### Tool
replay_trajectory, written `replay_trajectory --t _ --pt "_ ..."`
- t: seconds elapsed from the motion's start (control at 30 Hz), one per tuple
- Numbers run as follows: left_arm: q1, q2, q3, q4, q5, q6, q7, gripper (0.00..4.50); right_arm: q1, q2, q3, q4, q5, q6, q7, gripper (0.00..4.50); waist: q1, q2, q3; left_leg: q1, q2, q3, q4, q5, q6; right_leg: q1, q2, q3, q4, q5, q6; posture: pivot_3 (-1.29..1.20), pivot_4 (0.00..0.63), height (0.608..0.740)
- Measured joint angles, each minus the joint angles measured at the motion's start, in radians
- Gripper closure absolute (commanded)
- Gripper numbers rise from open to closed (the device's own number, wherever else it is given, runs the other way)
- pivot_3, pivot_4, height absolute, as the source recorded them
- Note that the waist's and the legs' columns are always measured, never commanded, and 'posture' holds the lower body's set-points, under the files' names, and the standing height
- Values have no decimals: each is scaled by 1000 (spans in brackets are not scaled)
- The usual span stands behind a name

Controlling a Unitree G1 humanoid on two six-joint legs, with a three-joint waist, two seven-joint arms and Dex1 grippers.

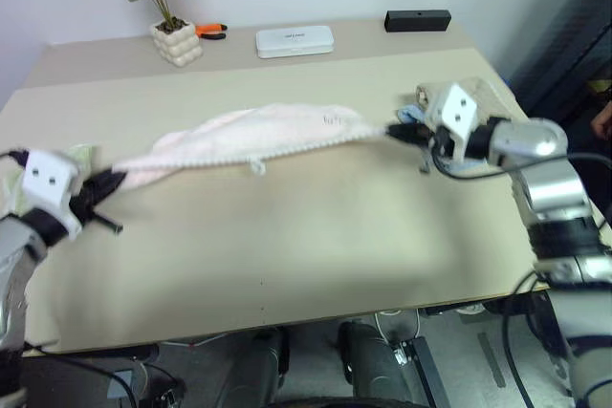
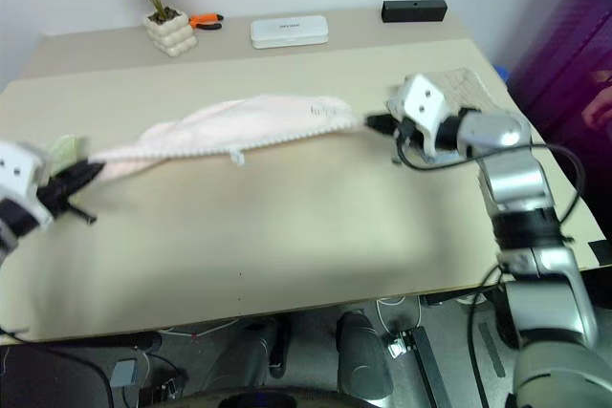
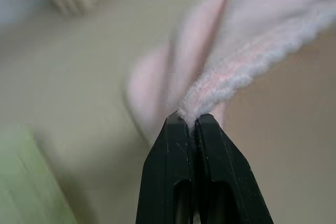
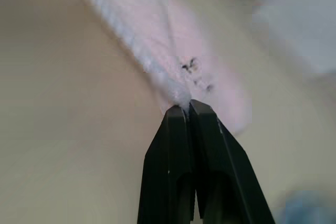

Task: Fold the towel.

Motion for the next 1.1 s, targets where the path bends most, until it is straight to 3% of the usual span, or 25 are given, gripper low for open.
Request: replay_trajectory --t 0.17,0.4,0.53,0.8,1.1 --pt "159 61 98 -119 -75 133 -103 4500 179 -161 -54 -212 129 171 125 4460 21 -1 0 3 3 1 2 0 0 6 0 -1 -4 -3 -5 0 150 733" --pt "106 92 96 -107 -98 187 -144 4500 135 -138 -70 -201 137 175 90 4460 27 -1 0 3 4 3 2 0 0 5 0 -1 -5 -2 -6 0 150 733" --pt "-76 91 -17 42 -6 94 -100 4500 -19 -42 -21 -36 40 75 -1 4460 27 -2 -1 3 4 3 2 0 0 6 1 -2 -4 -2 -6 0 150 733" --pt "-437 41 -240 452 174 -120 -25 4500 -291 158 94 486 -169 -194 -156 4460 23 -2 -1 2 4 3 0 0 -2 2 5 -2 -3 3 -1 0 150 733" --pt "-628 -9 -349 791 280 -305 11 4500 -438 276 108 875 -267 -386 -269 4460 17 -2 -1 2 4 3 0 0 -2 1 5 -1 -2 3 -1 0 150 733"
